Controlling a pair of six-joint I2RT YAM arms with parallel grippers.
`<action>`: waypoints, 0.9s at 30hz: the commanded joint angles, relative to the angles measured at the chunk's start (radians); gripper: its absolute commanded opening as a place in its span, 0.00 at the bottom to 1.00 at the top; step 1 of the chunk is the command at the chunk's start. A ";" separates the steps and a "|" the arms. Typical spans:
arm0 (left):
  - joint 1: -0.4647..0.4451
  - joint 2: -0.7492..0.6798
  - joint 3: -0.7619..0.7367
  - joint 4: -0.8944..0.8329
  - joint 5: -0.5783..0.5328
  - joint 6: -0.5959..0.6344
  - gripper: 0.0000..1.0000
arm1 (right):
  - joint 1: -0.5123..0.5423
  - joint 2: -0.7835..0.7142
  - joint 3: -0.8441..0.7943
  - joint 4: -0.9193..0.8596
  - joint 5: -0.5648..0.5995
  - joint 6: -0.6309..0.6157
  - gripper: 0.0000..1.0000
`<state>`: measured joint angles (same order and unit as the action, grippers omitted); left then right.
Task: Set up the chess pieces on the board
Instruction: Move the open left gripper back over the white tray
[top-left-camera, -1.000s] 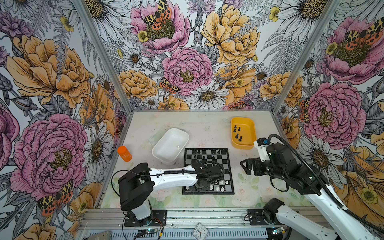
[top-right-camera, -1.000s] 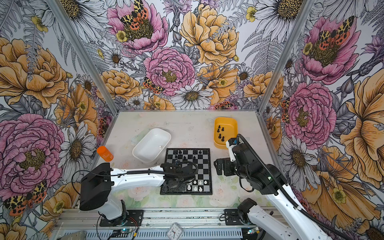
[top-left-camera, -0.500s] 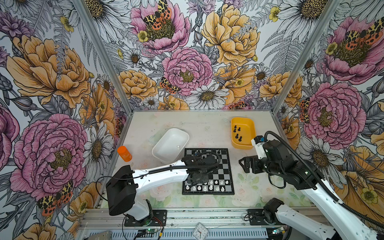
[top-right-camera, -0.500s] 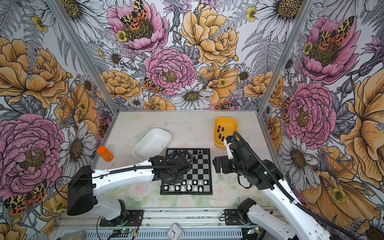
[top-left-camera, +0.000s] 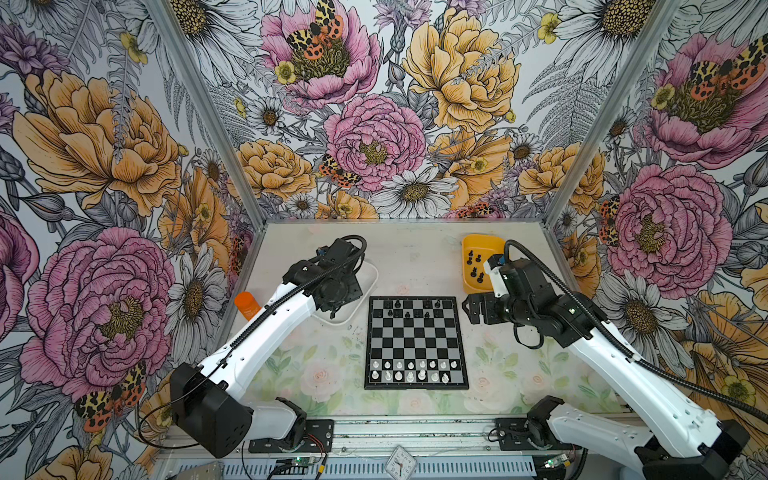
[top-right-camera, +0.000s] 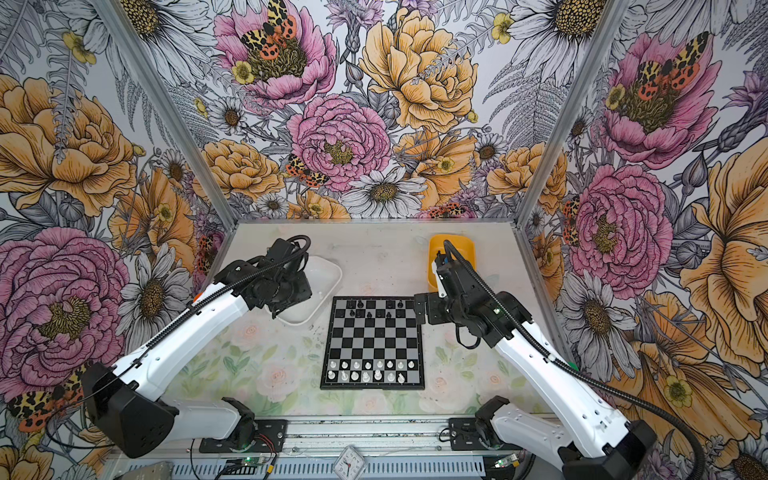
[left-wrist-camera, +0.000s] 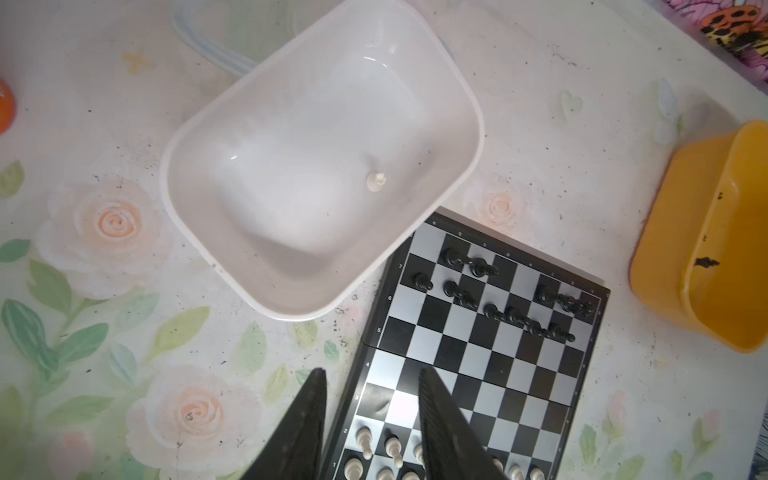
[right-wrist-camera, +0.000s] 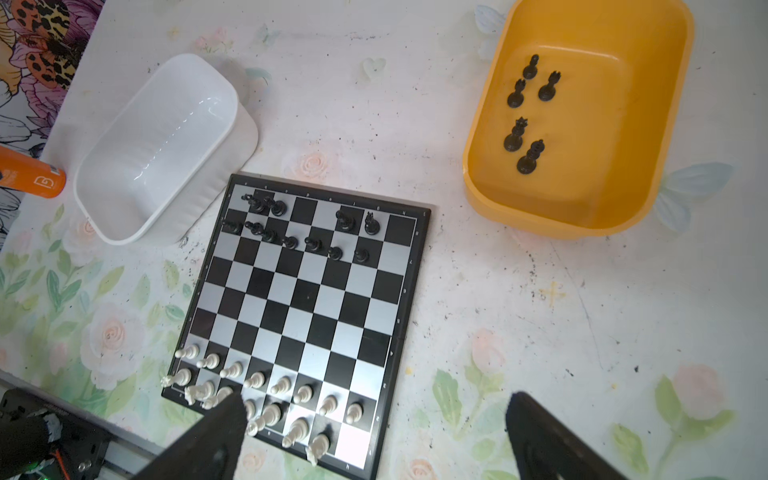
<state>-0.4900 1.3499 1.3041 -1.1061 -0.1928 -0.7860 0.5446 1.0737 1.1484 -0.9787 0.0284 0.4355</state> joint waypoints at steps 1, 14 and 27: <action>0.076 0.056 0.039 -0.019 0.070 0.129 0.39 | -0.009 0.085 0.057 0.105 -0.013 0.016 1.00; 0.212 0.352 0.141 0.122 0.236 0.269 0.43 | -0.035 0.483 0.391 0.131 0.003 0.000 1.00; 0.218 0.595 0.256 0.148 0.261 0.338 0.45 | -0.037 0.499 0.395 0.156 0.051 0.020 1.00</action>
<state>-0.2771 1.9247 1.5440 -0.9806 0.0357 -0.4816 0.5152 1.5806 1.5311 -0.8436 0.0540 0.4400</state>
